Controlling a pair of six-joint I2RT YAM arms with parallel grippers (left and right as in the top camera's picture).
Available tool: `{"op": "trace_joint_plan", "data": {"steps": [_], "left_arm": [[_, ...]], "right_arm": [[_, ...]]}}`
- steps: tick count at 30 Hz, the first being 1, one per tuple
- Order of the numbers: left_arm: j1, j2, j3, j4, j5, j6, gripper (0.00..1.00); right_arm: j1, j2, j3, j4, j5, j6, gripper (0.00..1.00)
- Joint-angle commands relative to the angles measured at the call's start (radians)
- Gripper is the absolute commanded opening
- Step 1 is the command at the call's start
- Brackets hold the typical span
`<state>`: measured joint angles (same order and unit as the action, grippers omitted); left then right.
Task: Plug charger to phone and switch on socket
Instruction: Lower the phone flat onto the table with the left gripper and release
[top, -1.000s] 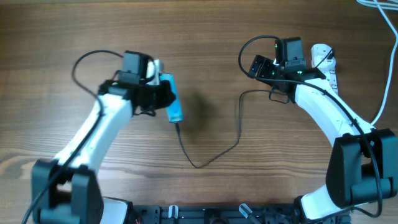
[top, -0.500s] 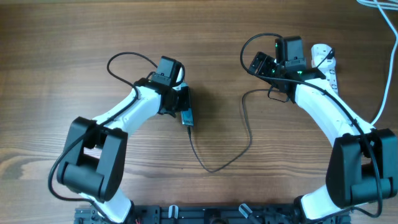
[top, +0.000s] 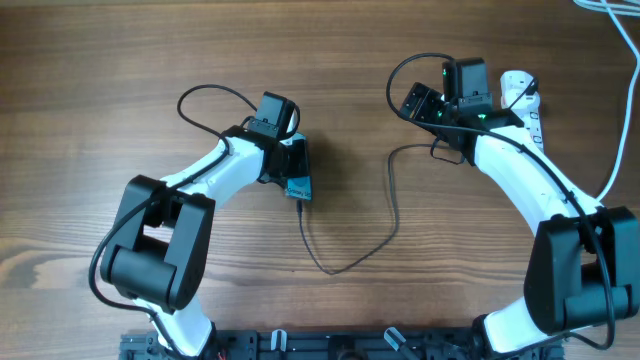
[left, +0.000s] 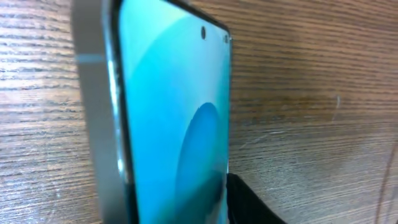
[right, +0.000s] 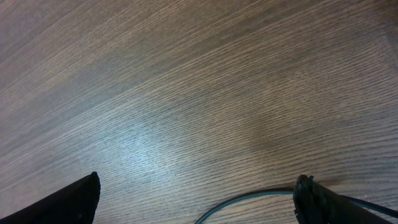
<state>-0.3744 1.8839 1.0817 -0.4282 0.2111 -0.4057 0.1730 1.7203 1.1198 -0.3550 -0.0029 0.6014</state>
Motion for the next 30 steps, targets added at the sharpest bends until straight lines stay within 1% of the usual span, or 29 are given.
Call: {"op": "trace_joint_plan", "data": {"steps": [1, 5, 6, 7, 22, 26, 27, 29, 30], "left_arm": [[-0.005, 0.028, -0.005, -0.009, -0.026, 0.005, 0.37], [-0.005, 0.028, -0.005, -0.009, -0.026, 0.005, 0.38], [-0.005, 0.028, -0.005, -0.009, -0.026, 0.005, 0.42], [-0.005, 0.028, -0.005, -0.009, -0.026, 0.005, 0.43], [-0.005, 0.028, -0.005, -0.009, -0.026, 0.005, 0.44], [-0.005, 0.028, -0.005, -0.009, -0.026, 0.005, 0.45], [-0.005, 0.028, -0.005, -0.009, -0.027, 0.005, 0.47], [-0.005, 0.028, -0.005, -0.009, -0.027, 0.005, 0.44], [-0.005, 0.028, -0.005, -0.009, -0.026, 0.005, 0.47]], "right_arm": [[0.0, -0.002, 0.004, 0.003, 0.002, 0.008, 1.0], [0.0, -0.002, 0.004, 0.003, 0.002, 0.008, 1.0], [0.0, -0.002, 0.004, 0.003, 0.002, 0.008, 1.0], [0.0, -0.002, 0.004, 0.003, 0.002, 0.008, 1.0], [0.0, -0.002, 0.004, 0.003, 0.002, 0.008, 1.0], [0.0, -0.002, 0.004, 0.003, 0.002, 0.008, 1.0], [0.0, -0.002, 0.004, 0.003, 0.002, 0.008, 1.0], [0.0, -0.002, 0.004, 0.003, 0.002, 0.008, 1.0], [0.0, -0.002, 0.004, 0.003, 0.002, 0.008, 1.0]]}}
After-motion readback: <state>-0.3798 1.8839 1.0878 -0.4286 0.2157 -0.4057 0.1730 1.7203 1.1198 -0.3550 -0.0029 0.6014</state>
